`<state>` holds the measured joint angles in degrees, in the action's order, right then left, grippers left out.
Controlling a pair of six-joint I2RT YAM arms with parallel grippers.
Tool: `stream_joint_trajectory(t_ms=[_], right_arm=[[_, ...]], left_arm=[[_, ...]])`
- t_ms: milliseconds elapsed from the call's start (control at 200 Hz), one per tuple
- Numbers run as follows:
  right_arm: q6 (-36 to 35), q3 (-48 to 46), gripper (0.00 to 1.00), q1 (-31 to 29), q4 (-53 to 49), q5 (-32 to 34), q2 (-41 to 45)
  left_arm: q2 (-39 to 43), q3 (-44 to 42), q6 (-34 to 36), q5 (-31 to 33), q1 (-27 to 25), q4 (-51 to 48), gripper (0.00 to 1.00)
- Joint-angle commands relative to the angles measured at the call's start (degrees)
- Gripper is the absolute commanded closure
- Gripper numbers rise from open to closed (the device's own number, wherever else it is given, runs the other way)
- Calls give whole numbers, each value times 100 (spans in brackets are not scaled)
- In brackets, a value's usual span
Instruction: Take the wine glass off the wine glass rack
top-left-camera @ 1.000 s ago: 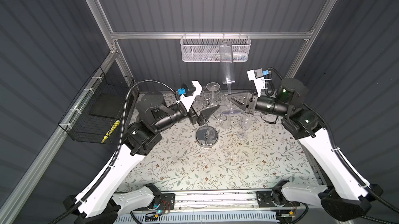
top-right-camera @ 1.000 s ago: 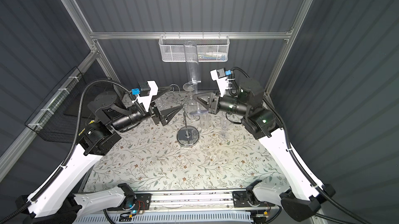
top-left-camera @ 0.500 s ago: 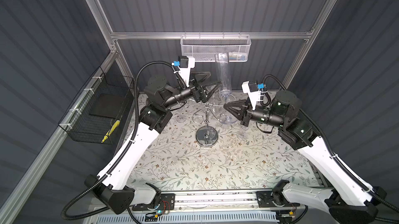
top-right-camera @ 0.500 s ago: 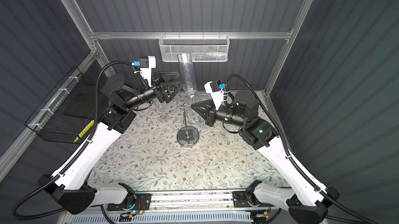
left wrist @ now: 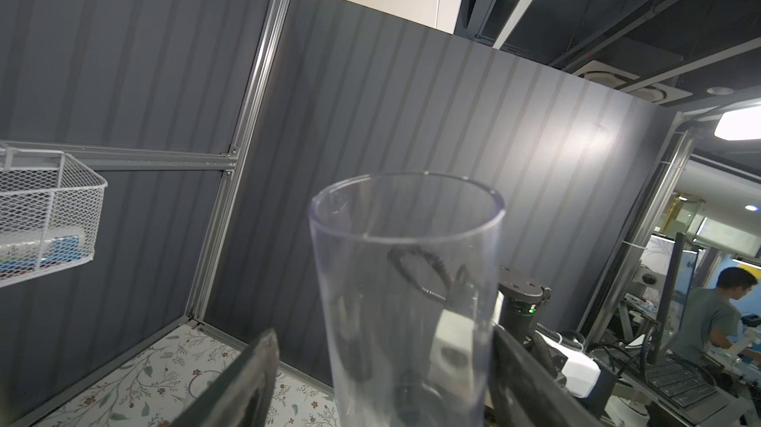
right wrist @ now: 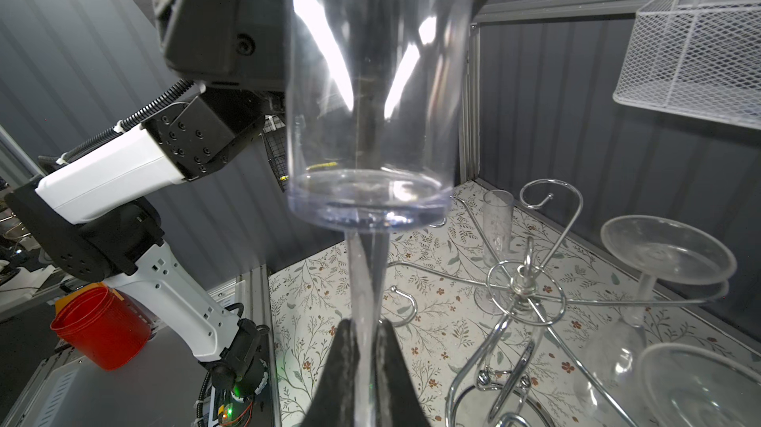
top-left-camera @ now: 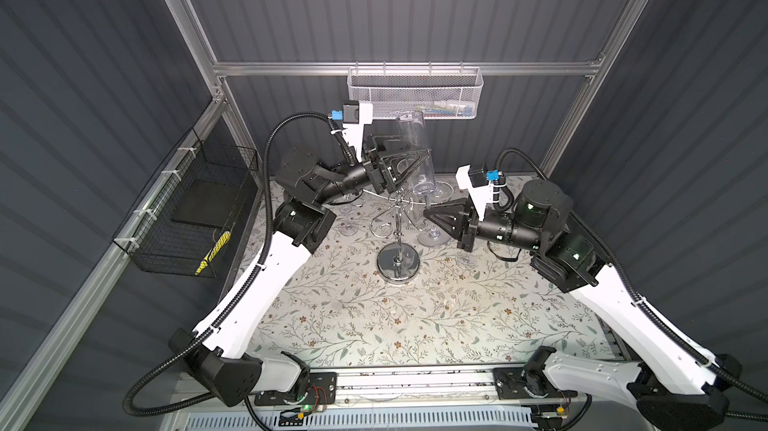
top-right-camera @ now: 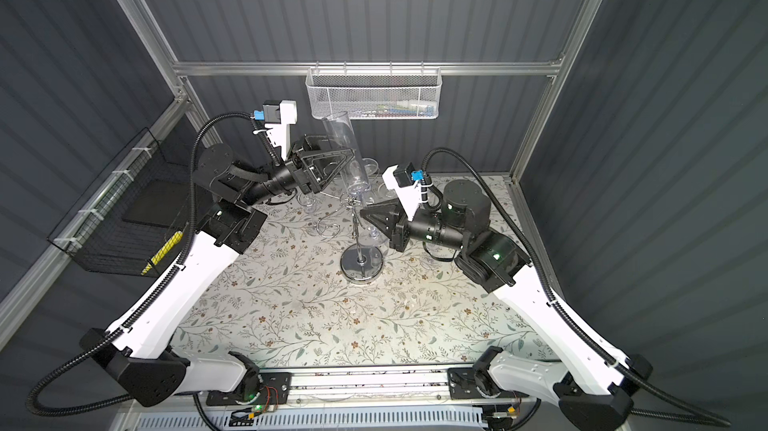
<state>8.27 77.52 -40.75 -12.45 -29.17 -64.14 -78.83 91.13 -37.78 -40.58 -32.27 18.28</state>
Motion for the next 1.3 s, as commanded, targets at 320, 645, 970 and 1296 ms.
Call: stream_joint_trajectory(t_ms=[320,645,970,1296], right_arm=[[-493,47,100,-250,-119,188,-193],[-849,103,1,-250,6,1462,589],[-1517,-112,1,-207,-167,2999,1680],[-1856,-763,1,-142,-353,4191,2385]], left_arm=[[13,-82,-169,-94,-16,484,68],[1009,-210,1479,742,-16,-1294,71],[3022,-1127,3405,3724,-16,-3725,69],[3767,-3081,3805,5547,-16,-3753,66]])
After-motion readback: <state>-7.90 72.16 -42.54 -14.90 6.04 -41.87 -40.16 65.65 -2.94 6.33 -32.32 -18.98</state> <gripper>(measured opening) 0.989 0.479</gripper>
